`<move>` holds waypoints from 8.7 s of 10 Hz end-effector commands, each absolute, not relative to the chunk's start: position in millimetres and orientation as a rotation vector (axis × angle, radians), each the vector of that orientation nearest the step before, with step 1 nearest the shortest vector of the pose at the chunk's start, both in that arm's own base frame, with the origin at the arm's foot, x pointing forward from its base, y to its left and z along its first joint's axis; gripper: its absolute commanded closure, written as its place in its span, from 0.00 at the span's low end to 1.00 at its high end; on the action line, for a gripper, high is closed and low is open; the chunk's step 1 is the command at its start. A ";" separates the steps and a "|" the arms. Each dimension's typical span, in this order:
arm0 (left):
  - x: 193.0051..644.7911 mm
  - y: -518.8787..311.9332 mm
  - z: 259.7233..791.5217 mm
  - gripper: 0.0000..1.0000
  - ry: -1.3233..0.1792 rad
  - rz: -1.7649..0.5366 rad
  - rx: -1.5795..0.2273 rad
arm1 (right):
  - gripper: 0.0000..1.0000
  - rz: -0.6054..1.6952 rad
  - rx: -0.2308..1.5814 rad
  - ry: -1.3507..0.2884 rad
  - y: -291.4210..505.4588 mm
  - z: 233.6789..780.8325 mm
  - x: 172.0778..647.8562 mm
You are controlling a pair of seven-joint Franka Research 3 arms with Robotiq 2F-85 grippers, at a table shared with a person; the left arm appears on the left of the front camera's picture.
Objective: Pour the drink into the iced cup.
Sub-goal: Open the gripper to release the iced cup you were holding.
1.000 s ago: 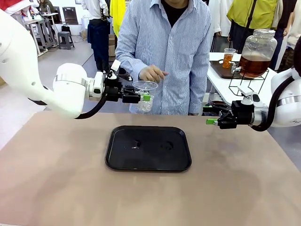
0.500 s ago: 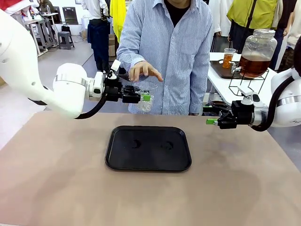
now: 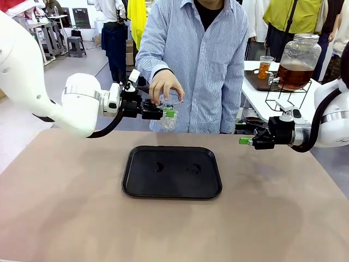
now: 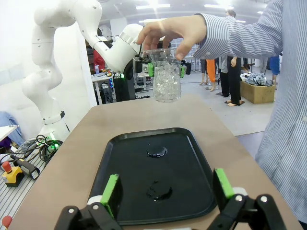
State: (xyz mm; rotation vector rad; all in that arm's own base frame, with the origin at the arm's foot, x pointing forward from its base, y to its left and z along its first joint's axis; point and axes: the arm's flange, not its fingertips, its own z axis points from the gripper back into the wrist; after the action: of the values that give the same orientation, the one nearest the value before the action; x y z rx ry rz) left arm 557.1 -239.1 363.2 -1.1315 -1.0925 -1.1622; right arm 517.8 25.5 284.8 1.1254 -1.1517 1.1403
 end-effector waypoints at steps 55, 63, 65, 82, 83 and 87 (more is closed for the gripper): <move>502.5 -75.4 317.8 0.00 -1.188 -1.191 -1.104 | 0.00 1.144 1.130 -1.145 27.4 288.7 519.4; 502.5 -75.4 317.8 0.00 -1.188 -1.191 -1.104 | 0.00 1.144 1.130 -1.145 27.4 288.7 519.4; 502.5 -75.4 317.8 0.00 -1.188 -1.191 -1.104 | 0.00 1.144 1.130 -1.145 27.4 288.7 519.4; 502.5 -75.4 317.8 0.00 -1.188 -1.191 -1.104 | 0.00 1.144 1.130 -1.145 27.4 288.7 519.4; 502.5 -75.4 317.8 0.00 -1.188 -1.191 -1.104 | 0.00 1.144 1.130 -1.145 27.4 288.7 519.4; 502.5 -75.4 317.8 0.00 -1.188 -1.191 -1.104 | 0.00 1.144 1.130 -1.145 27.4 288.7 519.4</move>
State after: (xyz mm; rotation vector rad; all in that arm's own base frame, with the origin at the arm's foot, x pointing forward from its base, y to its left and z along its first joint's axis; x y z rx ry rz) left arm 501.5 -75.1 315.6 -1.1072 -1.1955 -1.1845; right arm 517.8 25.6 284.8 1.1256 -1.1516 1.1404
